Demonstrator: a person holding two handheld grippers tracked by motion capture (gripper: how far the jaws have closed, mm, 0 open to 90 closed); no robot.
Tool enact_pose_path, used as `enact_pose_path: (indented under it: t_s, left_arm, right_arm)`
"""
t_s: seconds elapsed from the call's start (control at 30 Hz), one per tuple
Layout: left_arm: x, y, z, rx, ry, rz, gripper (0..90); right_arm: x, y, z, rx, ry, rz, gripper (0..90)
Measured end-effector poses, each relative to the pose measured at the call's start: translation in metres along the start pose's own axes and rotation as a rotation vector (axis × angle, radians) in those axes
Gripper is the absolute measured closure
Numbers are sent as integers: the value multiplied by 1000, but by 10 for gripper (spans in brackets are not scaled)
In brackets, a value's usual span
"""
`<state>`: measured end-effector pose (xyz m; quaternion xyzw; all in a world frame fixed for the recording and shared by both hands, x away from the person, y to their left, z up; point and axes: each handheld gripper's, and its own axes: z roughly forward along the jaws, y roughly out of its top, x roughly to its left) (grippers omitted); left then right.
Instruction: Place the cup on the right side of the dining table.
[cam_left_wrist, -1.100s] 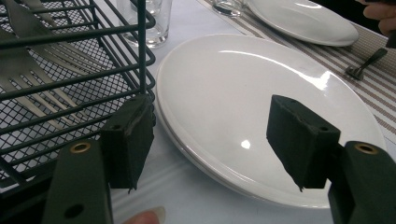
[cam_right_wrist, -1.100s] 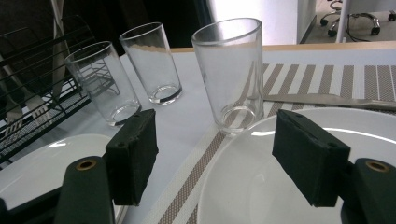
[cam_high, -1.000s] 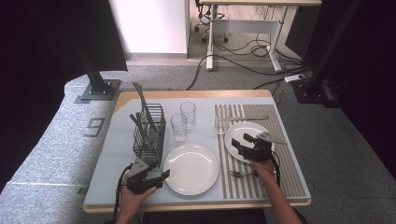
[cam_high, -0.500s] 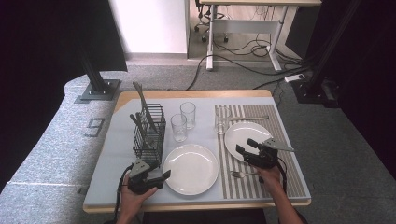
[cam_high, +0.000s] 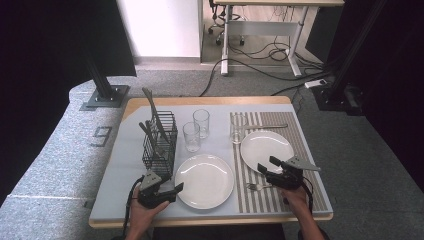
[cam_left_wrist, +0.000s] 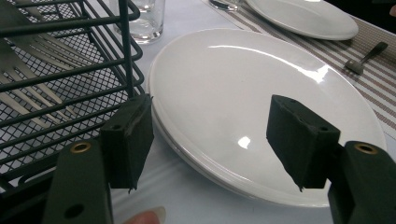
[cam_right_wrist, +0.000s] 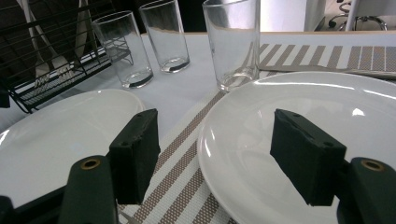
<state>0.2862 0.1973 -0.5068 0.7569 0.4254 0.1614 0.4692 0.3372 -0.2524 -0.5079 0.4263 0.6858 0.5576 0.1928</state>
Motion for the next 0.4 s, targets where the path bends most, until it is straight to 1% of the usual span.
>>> enact_pose_path:
  t_s: [0.2, 0.4]
  left_arm:
    - [0, 0, 0, -2, 0, 0, 320]
    - [0, 0, -1, -3, 0, 0, 320]
  right_arm:
    - [0, -3, -2, 13, -3, -12, 326]
    - [0, -3, -2, 10, -6, -13, 326]
